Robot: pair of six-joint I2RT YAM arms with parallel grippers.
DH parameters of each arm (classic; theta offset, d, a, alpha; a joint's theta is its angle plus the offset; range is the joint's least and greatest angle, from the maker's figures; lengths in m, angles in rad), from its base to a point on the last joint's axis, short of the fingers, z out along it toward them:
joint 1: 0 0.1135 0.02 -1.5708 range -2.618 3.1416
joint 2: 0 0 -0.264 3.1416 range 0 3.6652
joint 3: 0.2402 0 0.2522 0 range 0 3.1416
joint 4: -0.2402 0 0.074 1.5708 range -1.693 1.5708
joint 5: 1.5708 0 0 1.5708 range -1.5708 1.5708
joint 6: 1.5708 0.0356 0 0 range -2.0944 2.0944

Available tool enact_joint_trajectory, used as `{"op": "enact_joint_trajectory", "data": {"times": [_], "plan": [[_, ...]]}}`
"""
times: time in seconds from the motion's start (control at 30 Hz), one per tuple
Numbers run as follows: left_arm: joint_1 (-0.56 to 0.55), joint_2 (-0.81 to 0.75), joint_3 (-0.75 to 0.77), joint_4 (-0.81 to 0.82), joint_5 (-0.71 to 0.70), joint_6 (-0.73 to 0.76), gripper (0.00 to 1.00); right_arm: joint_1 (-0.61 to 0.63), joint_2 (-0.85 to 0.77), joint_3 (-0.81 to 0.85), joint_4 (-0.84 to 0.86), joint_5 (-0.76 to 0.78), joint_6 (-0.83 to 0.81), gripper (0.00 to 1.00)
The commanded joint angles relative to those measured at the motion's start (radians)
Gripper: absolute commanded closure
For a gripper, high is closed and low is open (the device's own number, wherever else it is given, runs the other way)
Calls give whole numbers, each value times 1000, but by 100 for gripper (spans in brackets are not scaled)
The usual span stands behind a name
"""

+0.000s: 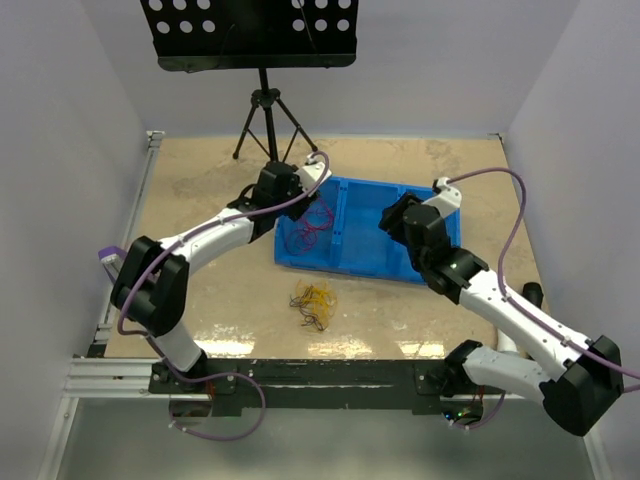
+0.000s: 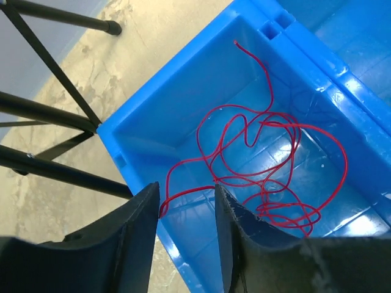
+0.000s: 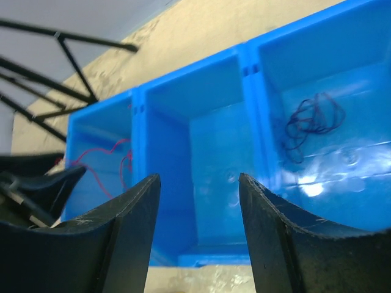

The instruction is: Untangle the cables

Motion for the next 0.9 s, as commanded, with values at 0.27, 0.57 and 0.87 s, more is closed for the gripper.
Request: {"op": "enact_joint_trajectory", "data": {"times": [0.27,0.57,0.87], "plan": [[15,-239,183,-328,195,-54,0,398,119,-53,107,-8,9,40],[77,-411,138,-528,287,2,0,598,251,-124,176,-51,144,40],[77,-569,-37,-551,352,21,0,619,352,-45,208,-27,170,41]]}}
